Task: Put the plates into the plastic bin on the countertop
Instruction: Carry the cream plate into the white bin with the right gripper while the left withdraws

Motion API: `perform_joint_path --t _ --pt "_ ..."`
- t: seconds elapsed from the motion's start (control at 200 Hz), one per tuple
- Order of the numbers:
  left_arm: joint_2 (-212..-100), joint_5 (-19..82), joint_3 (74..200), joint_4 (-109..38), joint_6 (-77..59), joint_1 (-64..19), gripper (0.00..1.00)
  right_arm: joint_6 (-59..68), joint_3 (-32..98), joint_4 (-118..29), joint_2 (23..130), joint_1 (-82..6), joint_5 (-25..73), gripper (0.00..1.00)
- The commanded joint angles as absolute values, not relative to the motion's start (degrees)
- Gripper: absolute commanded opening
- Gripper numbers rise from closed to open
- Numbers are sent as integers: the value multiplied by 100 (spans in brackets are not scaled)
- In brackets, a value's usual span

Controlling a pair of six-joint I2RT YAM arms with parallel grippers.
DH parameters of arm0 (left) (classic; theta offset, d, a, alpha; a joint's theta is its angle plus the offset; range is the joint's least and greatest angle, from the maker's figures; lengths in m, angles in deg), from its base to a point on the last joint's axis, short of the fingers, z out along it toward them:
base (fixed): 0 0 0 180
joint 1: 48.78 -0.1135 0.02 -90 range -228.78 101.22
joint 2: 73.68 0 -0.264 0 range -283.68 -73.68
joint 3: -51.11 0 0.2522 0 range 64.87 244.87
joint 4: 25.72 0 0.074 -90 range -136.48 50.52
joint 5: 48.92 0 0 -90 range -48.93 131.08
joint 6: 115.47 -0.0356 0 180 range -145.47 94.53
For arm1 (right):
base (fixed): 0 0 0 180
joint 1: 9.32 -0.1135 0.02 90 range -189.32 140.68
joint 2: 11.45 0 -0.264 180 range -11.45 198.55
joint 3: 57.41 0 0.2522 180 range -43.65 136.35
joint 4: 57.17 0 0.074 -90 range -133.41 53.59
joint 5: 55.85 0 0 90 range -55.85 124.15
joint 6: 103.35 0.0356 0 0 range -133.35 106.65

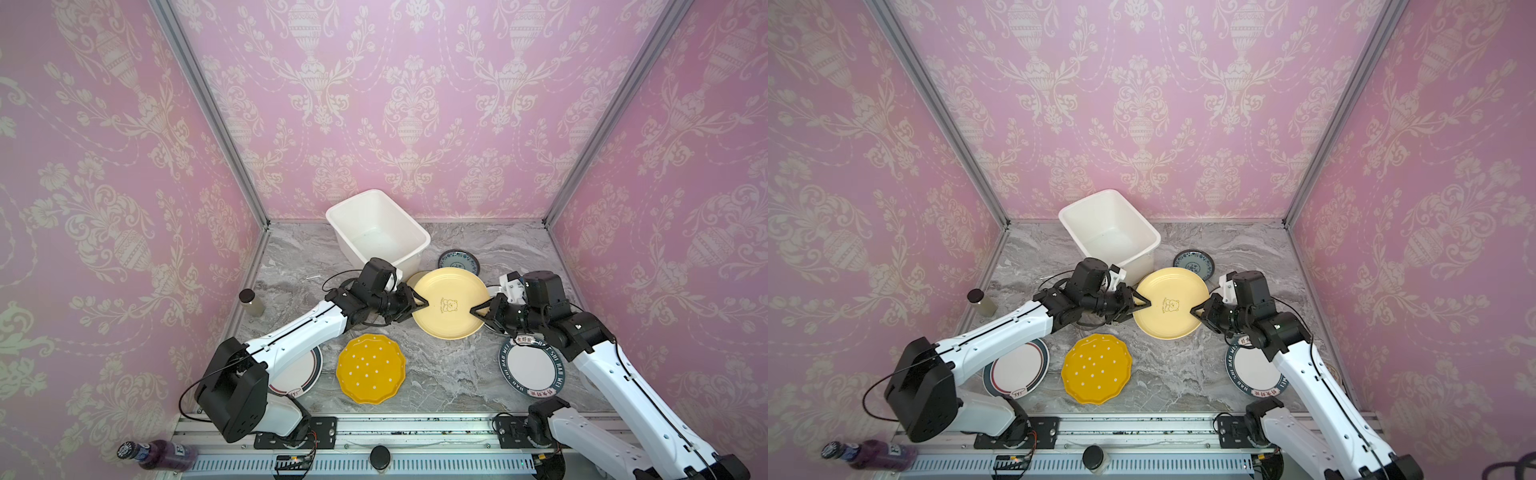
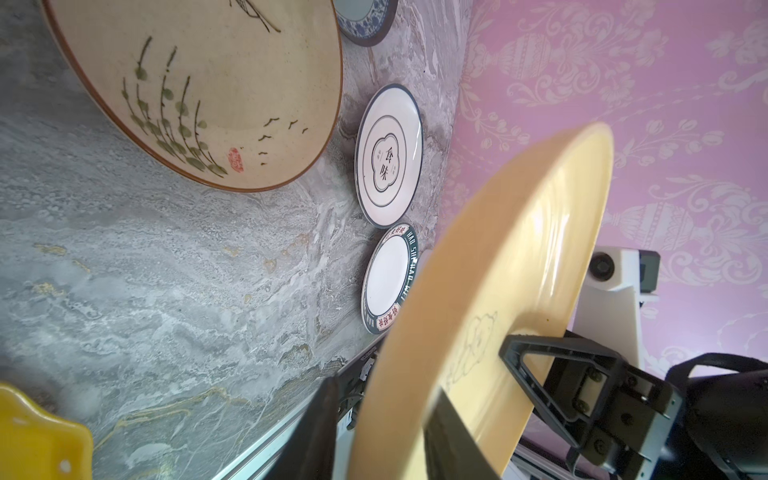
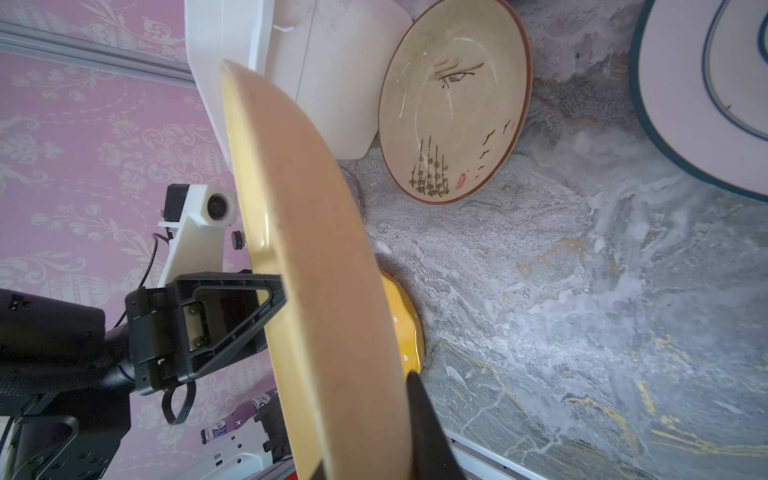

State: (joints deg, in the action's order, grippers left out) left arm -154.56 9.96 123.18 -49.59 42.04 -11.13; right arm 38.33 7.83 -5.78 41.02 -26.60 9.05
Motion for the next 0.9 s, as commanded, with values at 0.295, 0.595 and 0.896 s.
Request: perform_joint_path --t 0.295,0.595,0.896 --pt "-13606 2845 12810 -5749 3033 -1916 64 4604 2174 -840 4909 -2785 1095 5" --pt "-12978 3369 13255 -6959 1974 -2795 72 5352 3943 -1351 6677 -3310 1622 3" --pt "-12924 3132 13211 -7157 1779 -3176 74 5773 5740 -2165 8808 -3555 1676 8"
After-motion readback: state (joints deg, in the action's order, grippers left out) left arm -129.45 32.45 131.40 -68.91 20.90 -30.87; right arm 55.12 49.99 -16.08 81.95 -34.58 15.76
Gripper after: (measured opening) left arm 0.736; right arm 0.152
